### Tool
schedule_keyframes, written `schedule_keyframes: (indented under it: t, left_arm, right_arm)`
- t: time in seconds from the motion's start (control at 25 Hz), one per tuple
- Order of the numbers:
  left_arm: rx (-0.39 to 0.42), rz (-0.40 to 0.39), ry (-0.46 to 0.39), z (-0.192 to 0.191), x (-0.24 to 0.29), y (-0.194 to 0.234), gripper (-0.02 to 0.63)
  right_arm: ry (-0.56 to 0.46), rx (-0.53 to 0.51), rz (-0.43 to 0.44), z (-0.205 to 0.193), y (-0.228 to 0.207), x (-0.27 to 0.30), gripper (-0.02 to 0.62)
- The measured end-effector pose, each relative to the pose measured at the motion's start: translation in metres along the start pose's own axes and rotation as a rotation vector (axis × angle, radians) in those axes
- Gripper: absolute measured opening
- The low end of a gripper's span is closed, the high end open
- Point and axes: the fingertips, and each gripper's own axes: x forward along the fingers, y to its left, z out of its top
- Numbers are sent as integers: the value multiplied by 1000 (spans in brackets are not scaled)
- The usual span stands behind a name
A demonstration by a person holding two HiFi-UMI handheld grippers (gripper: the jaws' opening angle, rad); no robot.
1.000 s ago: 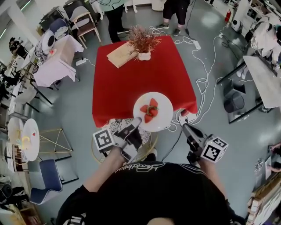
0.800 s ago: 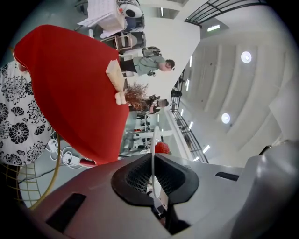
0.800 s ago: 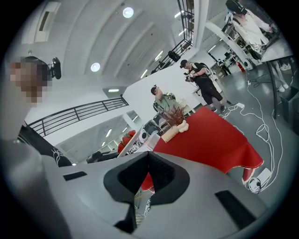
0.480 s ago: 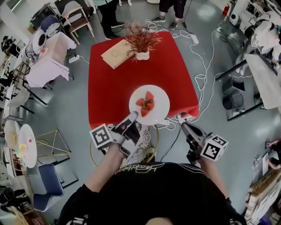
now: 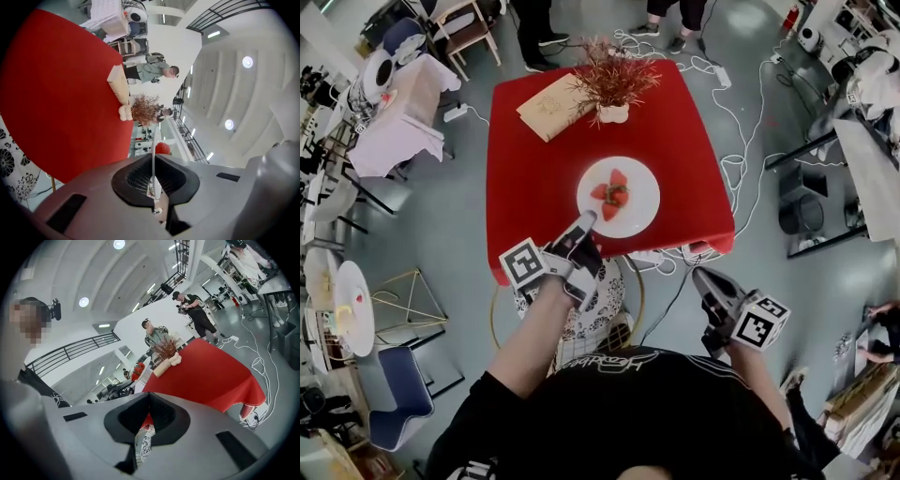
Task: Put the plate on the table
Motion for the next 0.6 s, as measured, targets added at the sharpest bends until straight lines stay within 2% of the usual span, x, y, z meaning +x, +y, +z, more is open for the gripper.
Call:
schedule_keyframes:
  t: [0.2,0.4,0.6]
  left_arm:
    - [-18,34,-52,21,11,52,15]
    - [-34,163,-79,30,10,113,15]
    - [-27,252,-60,29,15,143,15]
  right_arm:
    - [19,18,-11,-7,-11,11,8]
    - [53,49,-26,-28,-21,19,8]
    - [86,81,-30,-47,-24,25,7]
